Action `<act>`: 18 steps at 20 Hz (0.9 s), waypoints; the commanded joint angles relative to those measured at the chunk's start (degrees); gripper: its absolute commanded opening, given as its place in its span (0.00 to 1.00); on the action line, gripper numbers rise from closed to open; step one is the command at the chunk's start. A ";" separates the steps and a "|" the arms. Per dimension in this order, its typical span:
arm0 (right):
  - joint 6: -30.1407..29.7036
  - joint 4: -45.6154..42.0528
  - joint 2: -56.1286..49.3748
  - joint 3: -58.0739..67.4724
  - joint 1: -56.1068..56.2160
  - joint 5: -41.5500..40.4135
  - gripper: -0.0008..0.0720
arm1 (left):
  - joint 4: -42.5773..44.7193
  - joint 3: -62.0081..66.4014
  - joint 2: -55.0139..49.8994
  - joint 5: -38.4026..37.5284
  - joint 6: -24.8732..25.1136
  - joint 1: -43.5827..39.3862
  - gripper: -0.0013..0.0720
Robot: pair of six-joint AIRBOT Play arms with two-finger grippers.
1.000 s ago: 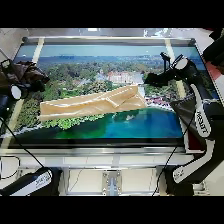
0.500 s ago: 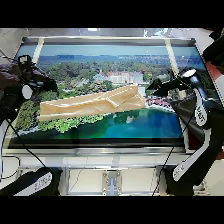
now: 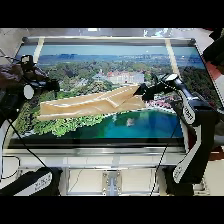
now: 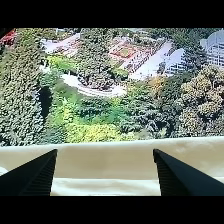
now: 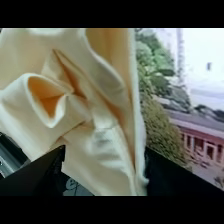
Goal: Fold the shirts.
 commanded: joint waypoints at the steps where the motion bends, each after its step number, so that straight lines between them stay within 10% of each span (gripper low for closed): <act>1: -0.63 0.52 -0.55 0.52 3.80 -0.79 0.69 | -0.13 0.04 -0.02 -0.02 0.02 -0.02 0.98; 3: -0.68 0.61 -0.39 1.55 5.44 -0.61 0.15 | -0.15 0.04 -0.15 -0.09 0.02 -0.02 0.98; 4: -0.66 0.90 -0.09 2.32 6.12 0.20 0.04 | -0.15 0.04 -0.24 -0.39 0.02 -0.09 0.97; 5: -0.68 1.33 0.52 3.13 6.60 2.16 0.04 | -0.15 0.02 -0.39 -0.96 0.02 -0.17 0.78; 7: -0.66 1.20 2.99 4.39 6.95 7.15 0.04 | -2.62 0.00 -1.07 -3.06 0.04 -0.20 0.02; 18: 4.02 -22.69 32.85 -0.20 3.26 21.90 0.04 | -15.87 -0.09 -12.81 -4.07 8.02 -25.79 0.03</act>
